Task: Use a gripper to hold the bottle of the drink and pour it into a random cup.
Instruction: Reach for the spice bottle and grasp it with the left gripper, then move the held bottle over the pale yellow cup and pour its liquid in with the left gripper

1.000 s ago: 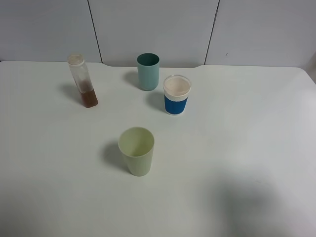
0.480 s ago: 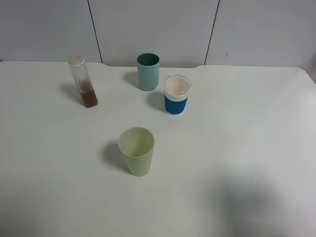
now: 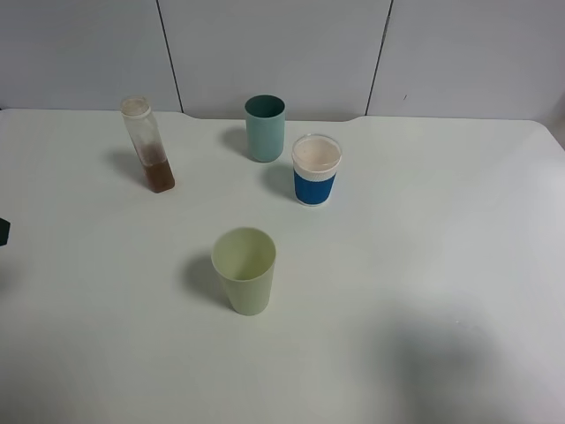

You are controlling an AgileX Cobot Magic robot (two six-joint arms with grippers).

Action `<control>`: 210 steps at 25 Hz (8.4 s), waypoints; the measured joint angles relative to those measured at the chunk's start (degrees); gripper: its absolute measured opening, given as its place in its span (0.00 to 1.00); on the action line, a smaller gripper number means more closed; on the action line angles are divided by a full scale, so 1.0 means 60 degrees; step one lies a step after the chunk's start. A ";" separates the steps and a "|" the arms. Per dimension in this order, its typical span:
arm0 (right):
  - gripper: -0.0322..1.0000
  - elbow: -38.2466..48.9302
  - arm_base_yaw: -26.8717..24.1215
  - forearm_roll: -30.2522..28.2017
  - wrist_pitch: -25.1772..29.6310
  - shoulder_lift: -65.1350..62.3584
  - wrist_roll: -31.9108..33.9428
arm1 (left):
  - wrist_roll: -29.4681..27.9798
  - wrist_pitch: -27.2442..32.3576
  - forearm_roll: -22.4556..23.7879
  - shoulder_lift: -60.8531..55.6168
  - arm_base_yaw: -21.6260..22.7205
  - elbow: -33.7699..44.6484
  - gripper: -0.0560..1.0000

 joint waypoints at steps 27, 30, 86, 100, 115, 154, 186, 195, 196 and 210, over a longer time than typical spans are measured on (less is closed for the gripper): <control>0.64 0.0000 0.0000 0.0000 0.0000 0.0000 0.0000 | 0.0985 -0.5735 -0.1866 0.5092 -0.2072 0.0997 1.00; 0.64 0.0000 0.0000 0.0000 0.0000 0.0000 0.0000 | 0.0985 -0.6645 -0.1877 0.5827 -0.2315 0.1009 1.00; 0.64 0.0000 0.0000 0.0000 0.0000 0.0000 0.0000 | -0.2792 -1.4946 0.0233 1.0868 -0.2516 -0.0502 1.00; 0.64 0.0000 0.0000 0.0000 0.0000 0.0000 0.0000 | -0.2113 -1.5183 -0.2305 1.1735 -0.3061 -0.1555 1.00; 0.64 0.0000 0.0000 0.0000 0.0000 0.0000 0.0000 | -0.1193 -1.5540 -0.3836 1.2129 -0.3061 -0.1708 1.00; 0.64 0.0000 0.0000 0.0000 0.0000 0.0000 0.0000 | -0.1786 -1.6294 -0.3757 1.2906 -0.3142 -0.1931 0.43; 0.64 0.0000 0.0000 0.0000 0.0000 0.0000 0.0000 | 0.3414 -1.4853 -0.4431 1.1232 -0.3553 -0.1915 0.40; 0.64 0.0000 0.0000 0.0000 0.0000 0.0000 0.0000 | 0.4845 -1.4674 -0.5195 1.0290 -0.3908 -0.1906 0.40; 0.64 0.0000 0.0000 0.0000 0.0000 0.0000 0.0000 | 0.4981 -1.4606 -0.5212 1.0170 -0.3908 -0.1906 0.40; 0.64 0.0000 0.0000 0.0000 0.0000 0.0000 0.0000 | 1.1034 -1.4192 -0.9676 0.9668 -0.5252 -0.3008 0.40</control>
